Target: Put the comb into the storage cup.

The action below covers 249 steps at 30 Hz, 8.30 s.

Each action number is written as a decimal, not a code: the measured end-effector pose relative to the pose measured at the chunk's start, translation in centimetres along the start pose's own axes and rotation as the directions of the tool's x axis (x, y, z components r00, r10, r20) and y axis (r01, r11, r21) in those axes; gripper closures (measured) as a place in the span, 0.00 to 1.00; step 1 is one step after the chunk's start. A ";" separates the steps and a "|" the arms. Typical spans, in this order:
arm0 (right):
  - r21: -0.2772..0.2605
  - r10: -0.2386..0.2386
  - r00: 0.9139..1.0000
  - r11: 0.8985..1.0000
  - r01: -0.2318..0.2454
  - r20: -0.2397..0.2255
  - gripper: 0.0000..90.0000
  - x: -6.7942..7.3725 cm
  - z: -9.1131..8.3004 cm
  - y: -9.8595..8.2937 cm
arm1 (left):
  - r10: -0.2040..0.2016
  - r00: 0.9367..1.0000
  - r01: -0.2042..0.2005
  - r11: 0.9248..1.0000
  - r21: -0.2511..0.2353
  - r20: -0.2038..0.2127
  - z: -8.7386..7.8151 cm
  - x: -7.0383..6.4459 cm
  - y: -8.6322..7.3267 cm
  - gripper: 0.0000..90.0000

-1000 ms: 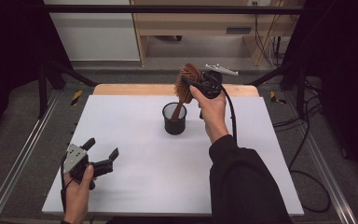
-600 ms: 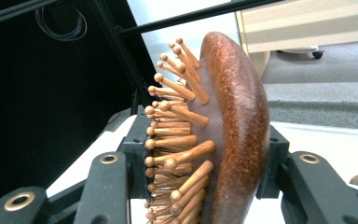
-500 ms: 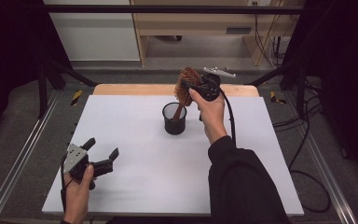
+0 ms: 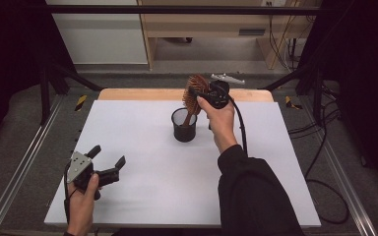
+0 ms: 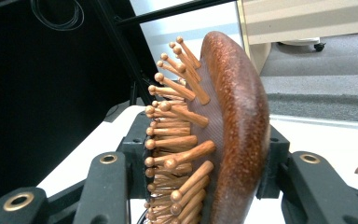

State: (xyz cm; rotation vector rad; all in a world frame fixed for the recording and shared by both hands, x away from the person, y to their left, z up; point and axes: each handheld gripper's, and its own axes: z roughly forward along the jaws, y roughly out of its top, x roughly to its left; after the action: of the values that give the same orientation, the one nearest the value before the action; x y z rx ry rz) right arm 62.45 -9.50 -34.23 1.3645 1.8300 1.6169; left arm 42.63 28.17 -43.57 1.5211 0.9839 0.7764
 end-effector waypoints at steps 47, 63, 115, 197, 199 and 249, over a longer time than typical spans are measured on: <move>0.022 0.030 0.999 0.999 -0.030 -0.019 0.56 0.2 1.1 -0.6 | 0.003 1.000 -0.003 1.000 0.001 0.009 0.0 -0.2 0.0 0.03; 0.009 0.058 0.998 0.998 -0.058 0.006 0.54 -0.7 1.7 -0.7 | 0.005 1.000 -0.005 1.000 0.009 0.014 0.2 -0.3 -0.1 0.03; 0.028 0.054 0.999 0.998 -0.054 -0.002 0.49 -1.9 2.3 -1.0 | 0.007 1.000 -0.007 1.000 0.013 0.014 0.3 -0.4 -0.1 0.03; 0.086 -0.131 0.987 0.989 0.124 0.088 0.09 -0.9 0.3 -0.3 | 0.004 1.000 -0.004 1.000 0.014 0.011 0.1 -0.1 -0.1 0.03; 0.084 -0.135 0.987 0.988 0.127 0.090 0.09 -0.9 0.2 -0.3 | 0.004 1.000 -0.004 1.000 0.013 0.011 0.1 -0.1 -0.1 0.03; -0.103 -0.244 0.962 0.961 0.257 0.120 0.06 0.9 -3.7 1.2 | -0.007 1.000 0.007 1.000 0.009 0.008 0.1 0.1 -0.1 0.02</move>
State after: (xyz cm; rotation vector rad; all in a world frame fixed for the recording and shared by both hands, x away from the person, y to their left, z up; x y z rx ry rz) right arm 59.66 -11.01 -31.73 1.0958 1.7369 1.4669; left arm 42.69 28.19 -43.68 1.5264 0.9879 0.7614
